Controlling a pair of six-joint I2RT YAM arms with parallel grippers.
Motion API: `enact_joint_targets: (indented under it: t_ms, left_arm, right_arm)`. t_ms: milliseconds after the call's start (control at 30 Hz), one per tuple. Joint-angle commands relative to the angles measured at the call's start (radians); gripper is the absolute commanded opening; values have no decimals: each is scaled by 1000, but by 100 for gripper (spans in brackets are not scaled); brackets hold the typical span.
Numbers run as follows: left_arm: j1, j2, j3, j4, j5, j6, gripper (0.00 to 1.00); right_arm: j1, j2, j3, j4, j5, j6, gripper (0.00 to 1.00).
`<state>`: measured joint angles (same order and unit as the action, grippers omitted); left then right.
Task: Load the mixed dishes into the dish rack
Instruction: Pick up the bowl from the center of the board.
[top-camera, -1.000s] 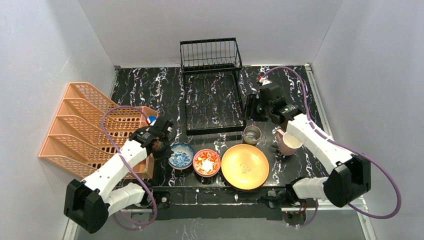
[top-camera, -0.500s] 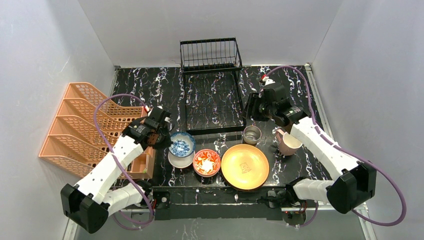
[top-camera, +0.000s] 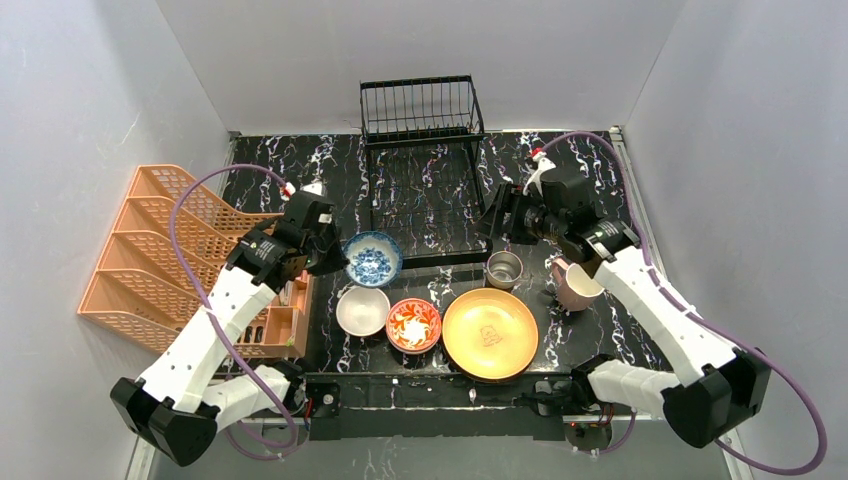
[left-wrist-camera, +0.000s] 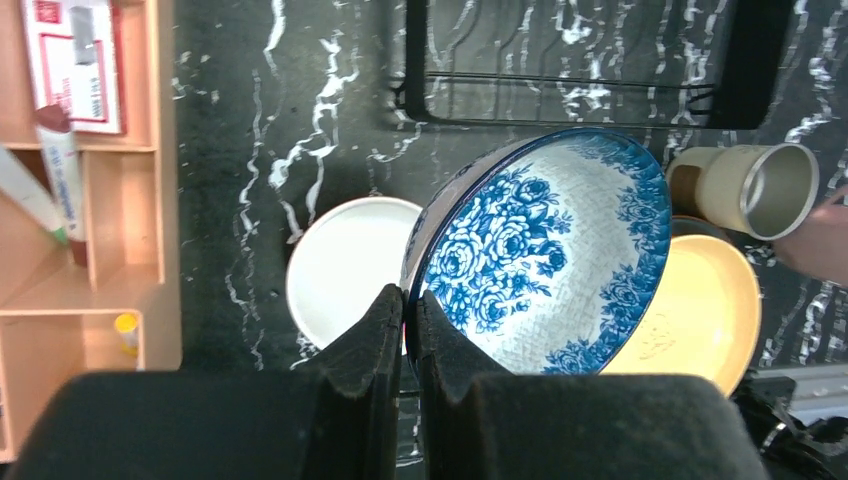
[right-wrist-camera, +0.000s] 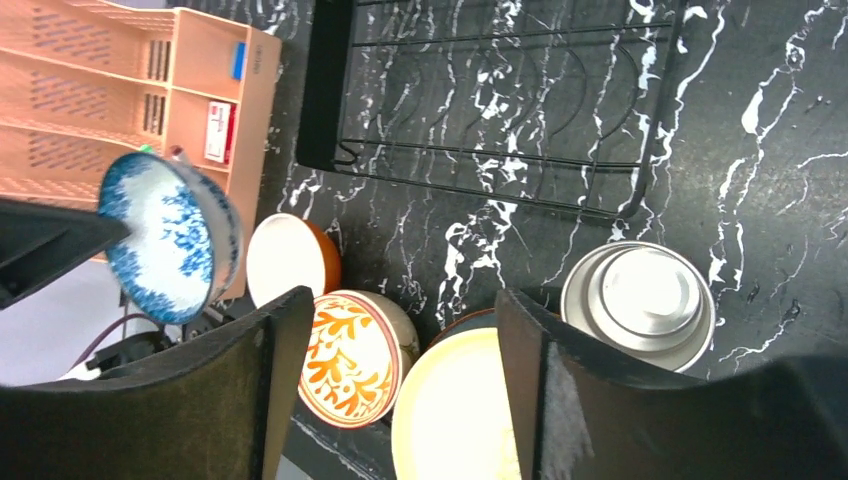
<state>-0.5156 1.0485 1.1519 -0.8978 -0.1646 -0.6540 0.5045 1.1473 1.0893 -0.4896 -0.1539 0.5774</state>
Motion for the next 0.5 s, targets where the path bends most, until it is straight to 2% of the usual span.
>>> enact_joint_targets:
  t_ms: [0,200,467]
  left_arm:
    - [-6,1,21,148,94,-1,0]
    - [-6,30,0,348,228,-27,0]
    - [0,34,-61,536,326,-55,0]
  right_arm:
    - [3,-69,14,65,-49,45,80]
    - [2,-97,43,63,-121,37,98]
    - [2,-145,29,166,-246,137,99]
